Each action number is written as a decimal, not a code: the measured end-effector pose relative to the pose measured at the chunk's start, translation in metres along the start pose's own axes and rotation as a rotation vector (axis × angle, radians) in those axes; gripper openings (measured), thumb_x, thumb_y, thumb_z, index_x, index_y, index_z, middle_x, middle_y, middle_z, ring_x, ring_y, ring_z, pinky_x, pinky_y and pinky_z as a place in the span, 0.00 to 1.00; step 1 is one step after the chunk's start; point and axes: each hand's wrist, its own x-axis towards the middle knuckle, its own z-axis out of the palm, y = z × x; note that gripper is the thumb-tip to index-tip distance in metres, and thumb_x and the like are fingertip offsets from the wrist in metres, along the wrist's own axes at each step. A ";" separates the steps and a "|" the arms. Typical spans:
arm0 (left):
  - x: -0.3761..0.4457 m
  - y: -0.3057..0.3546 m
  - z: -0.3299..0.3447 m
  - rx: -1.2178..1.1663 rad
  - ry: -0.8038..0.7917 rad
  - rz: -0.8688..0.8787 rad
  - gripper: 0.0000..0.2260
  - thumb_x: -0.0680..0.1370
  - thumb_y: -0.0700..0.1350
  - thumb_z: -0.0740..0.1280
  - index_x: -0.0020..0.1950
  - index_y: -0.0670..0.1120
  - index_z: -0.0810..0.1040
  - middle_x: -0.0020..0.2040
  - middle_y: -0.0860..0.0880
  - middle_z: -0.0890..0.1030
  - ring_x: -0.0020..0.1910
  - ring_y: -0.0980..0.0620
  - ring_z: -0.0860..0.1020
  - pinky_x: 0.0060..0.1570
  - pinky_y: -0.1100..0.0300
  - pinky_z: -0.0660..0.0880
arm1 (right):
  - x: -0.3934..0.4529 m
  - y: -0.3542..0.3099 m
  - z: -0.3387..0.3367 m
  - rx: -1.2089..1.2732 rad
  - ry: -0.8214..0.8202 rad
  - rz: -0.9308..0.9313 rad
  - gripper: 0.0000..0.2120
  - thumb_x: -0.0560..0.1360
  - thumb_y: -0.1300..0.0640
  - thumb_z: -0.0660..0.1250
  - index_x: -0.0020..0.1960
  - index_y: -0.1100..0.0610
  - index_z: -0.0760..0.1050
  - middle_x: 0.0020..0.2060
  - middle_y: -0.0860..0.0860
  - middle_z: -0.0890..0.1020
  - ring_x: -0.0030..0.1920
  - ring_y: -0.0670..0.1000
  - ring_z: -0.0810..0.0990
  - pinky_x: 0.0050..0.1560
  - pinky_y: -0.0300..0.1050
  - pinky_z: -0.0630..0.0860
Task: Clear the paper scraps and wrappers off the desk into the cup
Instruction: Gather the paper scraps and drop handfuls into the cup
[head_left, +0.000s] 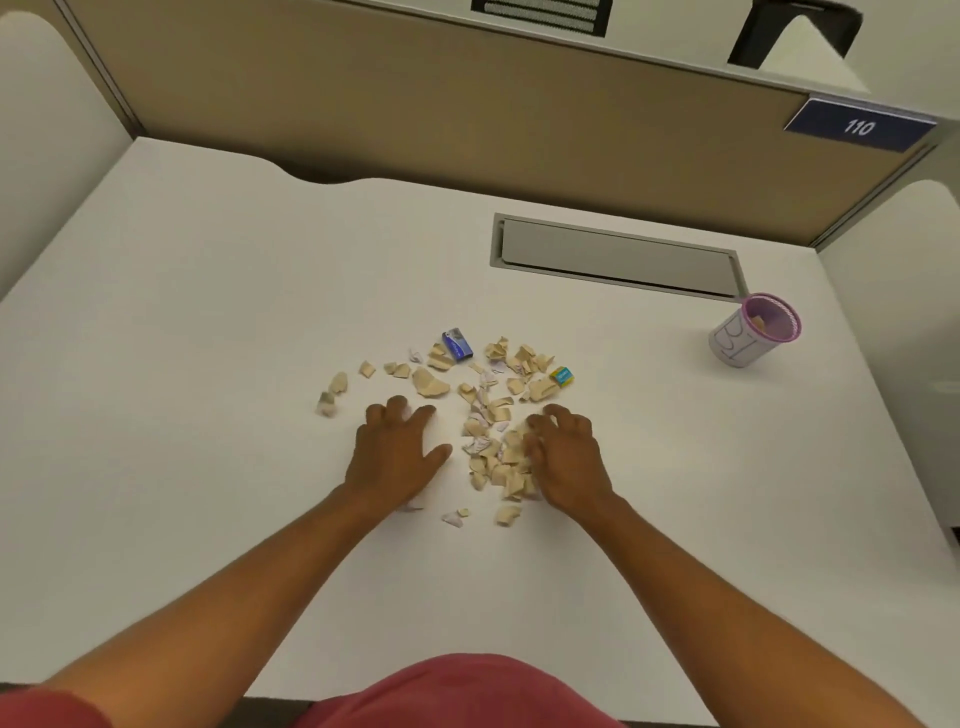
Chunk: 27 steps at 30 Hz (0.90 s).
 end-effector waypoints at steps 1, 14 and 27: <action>-0.003 0.007 0.003 -0.054 -0.019 0.062 0.30 0.78 0.64 0.65 0.78 0.54 0.67 0.75 0.45 0.68 0.71 0.41 0.66 0.66 0.49 0.71 | -0.005 -0.006 0.003 -0.003 -0.011 -0.022 0.19 0.85 0.51 0.54 0.74 0.53 0.70 0.75 0.53 0.68 0.70 0.60 0.67 0.65 0.53 0.72; -0.007 0.061 0.007 0.027 -0.096 0.342 0.21 0.77 0.49 0.68 0.70 0.54 0.76 0.71 0.47 0.71 0.64 0.42 0.69 0.49 0.54 0.75 | -0.026 -0.021 0.012 0.022 -0.135 0.060 0.36 0.73 0.50 0.74 0.78 0.43 0.64 0.78 0.48 0.62 0.70 0.57 0.64 0.62 0.52 0.77; 0.002 0.057 -0.012 -0.485 0.003 0.069 0.11 0.77 0.39 0.72 0.57 0.46 0.88 0.55 0.46 0.88 0.55 0.50 0.85 0.57 0.60 0.77 | -0.017 -0.013 0.014 0.372 0.079 0.234 0.08 0.75 0.63 0.69 0.48 0.57 0.87 0.47 0.51 0.87 0.48 0.51 0.84 0.50 0.44 0.79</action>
